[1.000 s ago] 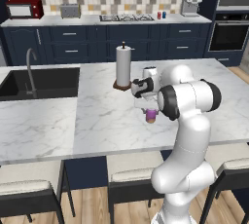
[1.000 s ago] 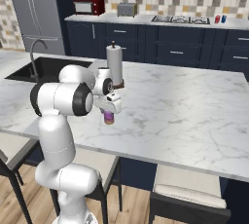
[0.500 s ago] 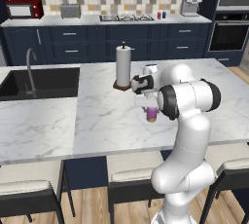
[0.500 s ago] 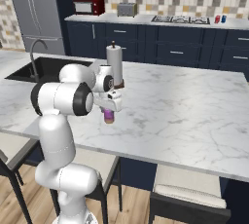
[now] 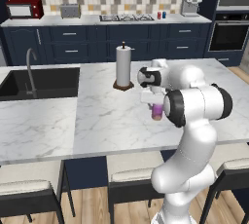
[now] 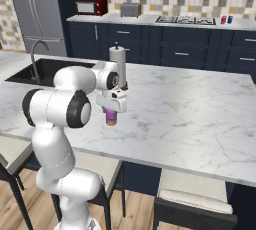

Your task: Four empty soda cans are scattered around the kitchen. Gather all the cans and cluster them next to the stove for recycling.

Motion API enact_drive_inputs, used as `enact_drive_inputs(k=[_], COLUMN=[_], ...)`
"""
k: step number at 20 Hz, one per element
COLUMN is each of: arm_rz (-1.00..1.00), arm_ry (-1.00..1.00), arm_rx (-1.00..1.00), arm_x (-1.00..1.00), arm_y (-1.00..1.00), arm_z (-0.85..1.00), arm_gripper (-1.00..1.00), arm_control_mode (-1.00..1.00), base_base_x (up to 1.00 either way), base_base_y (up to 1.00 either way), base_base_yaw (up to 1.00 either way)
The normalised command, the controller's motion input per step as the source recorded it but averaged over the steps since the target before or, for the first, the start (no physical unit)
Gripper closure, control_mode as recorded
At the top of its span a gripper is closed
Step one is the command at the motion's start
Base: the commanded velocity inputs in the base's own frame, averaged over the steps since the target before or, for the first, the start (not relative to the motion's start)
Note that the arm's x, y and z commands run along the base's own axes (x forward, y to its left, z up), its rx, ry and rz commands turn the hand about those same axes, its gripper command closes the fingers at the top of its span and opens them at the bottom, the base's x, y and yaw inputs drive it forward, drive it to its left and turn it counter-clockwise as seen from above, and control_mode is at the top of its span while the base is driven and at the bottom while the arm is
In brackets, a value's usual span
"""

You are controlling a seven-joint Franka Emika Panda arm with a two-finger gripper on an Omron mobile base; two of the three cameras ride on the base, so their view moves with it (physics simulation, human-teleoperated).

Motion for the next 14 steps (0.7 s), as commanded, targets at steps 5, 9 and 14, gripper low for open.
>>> enact_drive_inputs(k=[5, 9, 14], arm_rz=[0.00, 0.06, 0.08], arm_ry=[0.00, 0.00, 0.01], arm_rx=[0.01, 0.00, 0.00], arm_x=[-0.55, -0.57, -0.49], arm_y=[-0.11, -0.06, -0.02], arm_z=[0.25, 0.20, 0.30], arm_gripper=[1.00, 1.00, 1.00], arm_control_mode=[-1.00, -1.00, -1.00], base_base_x=[0.00, 0.00, 0.00], base_base_y=[0.00, 0.00, 0.00], base_base_yaw=[0.00, 0.00, 0.00])
